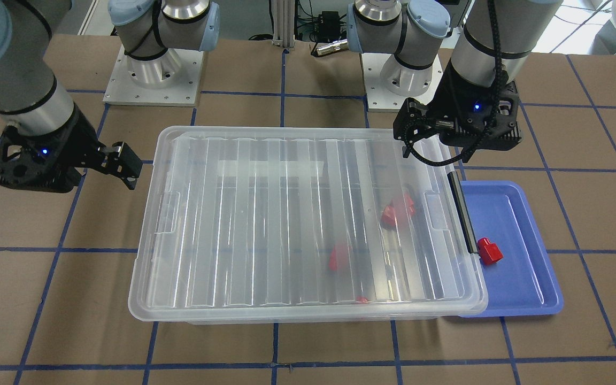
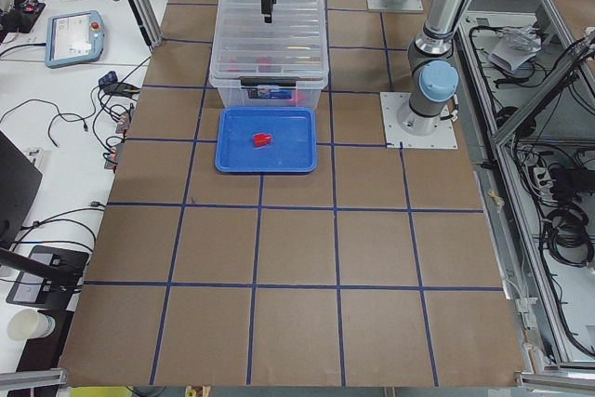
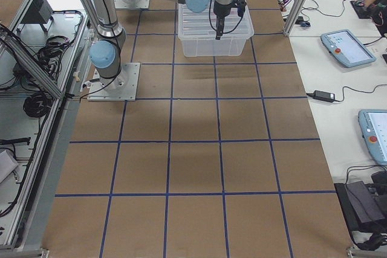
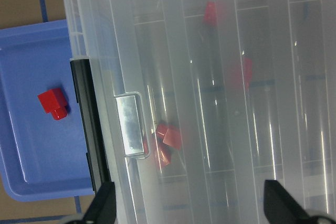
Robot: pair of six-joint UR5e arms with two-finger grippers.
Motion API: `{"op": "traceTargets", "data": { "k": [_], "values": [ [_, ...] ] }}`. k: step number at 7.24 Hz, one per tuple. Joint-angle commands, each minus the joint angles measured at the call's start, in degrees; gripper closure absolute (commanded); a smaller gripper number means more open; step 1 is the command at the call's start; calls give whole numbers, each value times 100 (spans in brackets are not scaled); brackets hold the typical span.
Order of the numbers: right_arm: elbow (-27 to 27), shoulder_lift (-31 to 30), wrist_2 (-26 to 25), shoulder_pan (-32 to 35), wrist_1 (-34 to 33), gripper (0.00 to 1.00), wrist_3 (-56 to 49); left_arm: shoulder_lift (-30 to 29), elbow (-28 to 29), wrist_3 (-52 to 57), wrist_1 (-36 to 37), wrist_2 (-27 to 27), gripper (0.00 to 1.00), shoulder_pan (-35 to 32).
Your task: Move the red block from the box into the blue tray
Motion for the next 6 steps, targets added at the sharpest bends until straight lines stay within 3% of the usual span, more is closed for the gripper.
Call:
{"op": "traceTargets", "data": {
  "k": [1,6],
  "values": [
    [21,-460,82,167,532,0,437,0,0,0,0,-12,0,13],
    [127,-584,47,221,534,0,438,17,0,-9,0,-12,0,22]
  ]
}}
